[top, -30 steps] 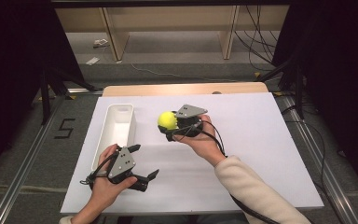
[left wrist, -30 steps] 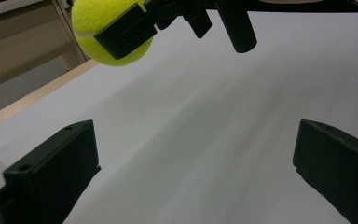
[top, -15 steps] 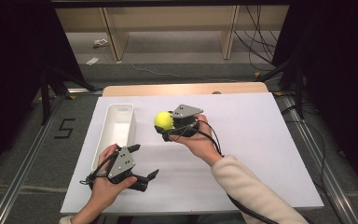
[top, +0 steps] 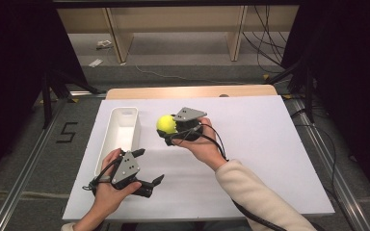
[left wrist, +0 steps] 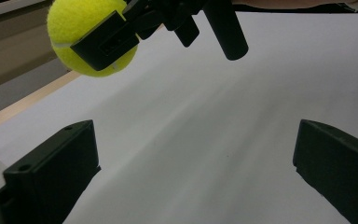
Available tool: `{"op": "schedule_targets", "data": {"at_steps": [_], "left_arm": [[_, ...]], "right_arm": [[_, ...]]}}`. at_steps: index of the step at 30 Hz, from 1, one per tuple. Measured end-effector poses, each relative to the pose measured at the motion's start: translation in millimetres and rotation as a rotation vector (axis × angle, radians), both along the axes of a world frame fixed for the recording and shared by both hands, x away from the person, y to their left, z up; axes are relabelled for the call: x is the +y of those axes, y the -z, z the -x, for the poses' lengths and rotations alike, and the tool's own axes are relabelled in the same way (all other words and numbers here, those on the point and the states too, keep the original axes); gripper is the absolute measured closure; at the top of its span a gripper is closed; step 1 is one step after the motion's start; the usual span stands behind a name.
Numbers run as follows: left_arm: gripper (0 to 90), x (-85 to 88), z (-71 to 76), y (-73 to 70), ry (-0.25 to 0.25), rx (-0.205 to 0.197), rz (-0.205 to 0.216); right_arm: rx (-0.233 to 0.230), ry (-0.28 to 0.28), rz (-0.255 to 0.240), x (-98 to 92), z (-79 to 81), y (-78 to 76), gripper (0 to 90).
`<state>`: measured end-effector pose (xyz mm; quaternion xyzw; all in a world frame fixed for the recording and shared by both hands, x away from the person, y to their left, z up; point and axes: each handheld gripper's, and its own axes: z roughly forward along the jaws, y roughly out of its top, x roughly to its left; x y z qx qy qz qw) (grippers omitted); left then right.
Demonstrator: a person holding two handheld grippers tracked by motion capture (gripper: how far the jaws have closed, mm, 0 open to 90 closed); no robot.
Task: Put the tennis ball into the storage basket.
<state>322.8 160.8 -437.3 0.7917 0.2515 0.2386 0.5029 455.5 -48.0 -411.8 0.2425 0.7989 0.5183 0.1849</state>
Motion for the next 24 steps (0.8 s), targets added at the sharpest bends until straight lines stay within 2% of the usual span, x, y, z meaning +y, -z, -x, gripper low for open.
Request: {"op": "schedule_targets", "data": {"at_steps": [24], "left_arm": [[0.0,-0.1,-0.2,-0.5,0.005,-0.011,-0.003]], "right_arm": [[0.006,-0.015,0.017,13.0,-0.1,2.8,26.3]]}}
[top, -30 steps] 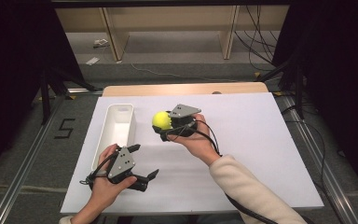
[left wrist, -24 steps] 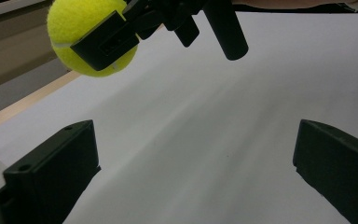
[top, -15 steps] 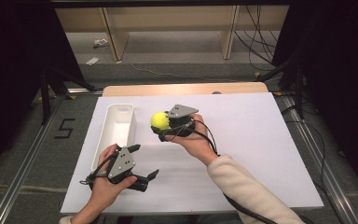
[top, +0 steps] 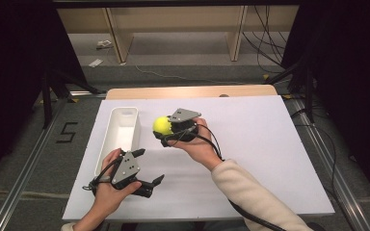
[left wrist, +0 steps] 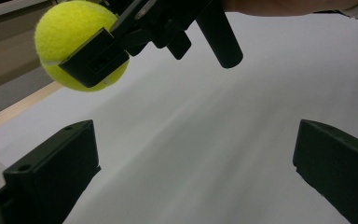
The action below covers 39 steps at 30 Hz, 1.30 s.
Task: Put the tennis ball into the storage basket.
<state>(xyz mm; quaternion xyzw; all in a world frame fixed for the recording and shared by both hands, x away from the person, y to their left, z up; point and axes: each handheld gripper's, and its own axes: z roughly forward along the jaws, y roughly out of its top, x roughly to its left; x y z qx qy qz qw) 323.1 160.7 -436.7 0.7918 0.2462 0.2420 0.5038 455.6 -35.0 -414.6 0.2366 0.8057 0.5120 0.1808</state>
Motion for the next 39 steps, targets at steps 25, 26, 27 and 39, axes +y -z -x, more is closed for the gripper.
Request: {"op": "schedule_targets", "data": {"at_steps": [25,26,27,39], "left_arm": [[0.0,-0.1,0.6,-0.3,-0.003,0.000,0.006],[0.0,0.0,0.5,-0.3,-0.003,0.000,0.005],[0.0,0.1,0.5,-0.3,-0.005,0.000,0.005],[0.0,-0.2,0.6,-0.3,-0.002,-0.001,0.004]], "right_arm": [[-0.022,-0.022,0.013,15.7,0.0,-7.6,26.2],[-0.021,-0.024,0.013,16.4,0.1,-7.9,26.2],[-0.020,-0.025,0.012,17.1,0.1,-8.2,26.2],[-0.022,-0.030,0.012,22.1,-1.0,-11.7,26.3]]}}
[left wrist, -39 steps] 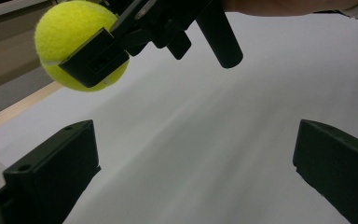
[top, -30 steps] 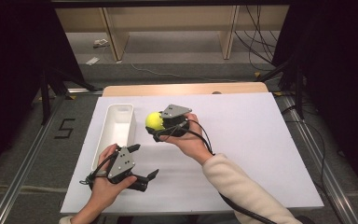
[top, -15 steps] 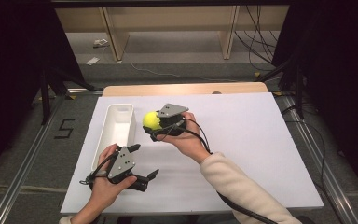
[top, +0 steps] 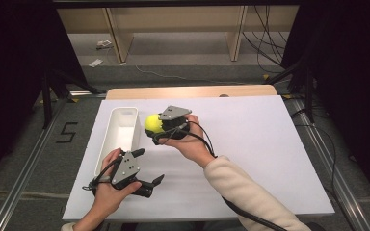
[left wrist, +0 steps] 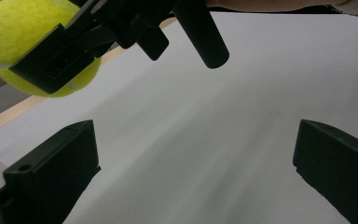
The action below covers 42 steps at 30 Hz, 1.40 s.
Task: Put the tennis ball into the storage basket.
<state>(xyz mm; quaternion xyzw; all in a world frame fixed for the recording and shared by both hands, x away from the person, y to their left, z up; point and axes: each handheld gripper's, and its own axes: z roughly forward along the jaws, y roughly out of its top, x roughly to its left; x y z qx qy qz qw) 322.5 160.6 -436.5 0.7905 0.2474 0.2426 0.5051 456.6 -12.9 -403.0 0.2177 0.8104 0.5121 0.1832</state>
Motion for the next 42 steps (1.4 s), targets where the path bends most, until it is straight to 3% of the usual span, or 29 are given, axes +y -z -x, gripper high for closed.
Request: {"op": "schedule_targets", "data": {"at_steps": [33,42], "left_arm": [[0.0,-0.9,0.4,-0.1,0.004,-0.002,-0.004],[0.0,-1.2,0.6,-0.1,0.004,-0.002,-0.005]], "right_arm": [[-0.007,-0.013,-0.013,15.6,-3.6,-7.9,26.2],[0.010,-0.015,-0.028,18.7,-4.8,-7.1,26.2]]}}
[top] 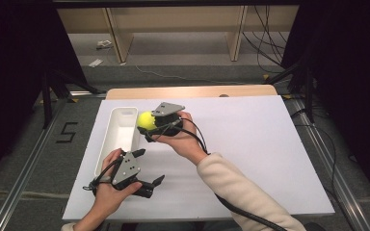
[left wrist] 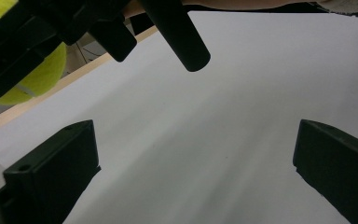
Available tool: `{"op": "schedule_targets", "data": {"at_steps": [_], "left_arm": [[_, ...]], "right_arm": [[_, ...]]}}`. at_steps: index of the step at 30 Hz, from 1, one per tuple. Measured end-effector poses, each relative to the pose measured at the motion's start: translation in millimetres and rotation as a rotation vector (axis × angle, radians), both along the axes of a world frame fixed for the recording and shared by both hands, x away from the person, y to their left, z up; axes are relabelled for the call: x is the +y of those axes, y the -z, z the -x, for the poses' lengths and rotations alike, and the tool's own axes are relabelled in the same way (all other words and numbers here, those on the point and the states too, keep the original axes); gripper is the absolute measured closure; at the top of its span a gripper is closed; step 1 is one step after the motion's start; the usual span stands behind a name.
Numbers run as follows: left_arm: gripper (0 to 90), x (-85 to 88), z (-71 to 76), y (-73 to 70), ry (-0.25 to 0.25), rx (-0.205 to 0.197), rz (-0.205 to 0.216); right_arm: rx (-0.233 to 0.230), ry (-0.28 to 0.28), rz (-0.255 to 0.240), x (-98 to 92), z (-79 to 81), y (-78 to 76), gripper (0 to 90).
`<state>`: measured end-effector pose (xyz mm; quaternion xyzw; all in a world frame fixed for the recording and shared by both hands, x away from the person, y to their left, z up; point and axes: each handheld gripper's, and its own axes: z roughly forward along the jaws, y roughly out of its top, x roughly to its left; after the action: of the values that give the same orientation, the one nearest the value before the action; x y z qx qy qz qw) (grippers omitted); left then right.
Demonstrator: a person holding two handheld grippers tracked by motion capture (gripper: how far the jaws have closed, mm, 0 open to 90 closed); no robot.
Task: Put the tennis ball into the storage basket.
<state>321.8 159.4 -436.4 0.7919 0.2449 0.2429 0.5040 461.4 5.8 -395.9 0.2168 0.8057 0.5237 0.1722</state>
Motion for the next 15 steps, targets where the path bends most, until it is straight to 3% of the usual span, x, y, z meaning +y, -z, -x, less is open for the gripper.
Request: {"op": "schedule_targets", "data": {"at_steps": [15], "left_arm": [[0.0,-0.3,0.1,0.0,0.002,0.001,-0.001]], "right_arm": [[0.004,-0.007,-0.001,6.7,-1.0,-4.1,26.2]]}}
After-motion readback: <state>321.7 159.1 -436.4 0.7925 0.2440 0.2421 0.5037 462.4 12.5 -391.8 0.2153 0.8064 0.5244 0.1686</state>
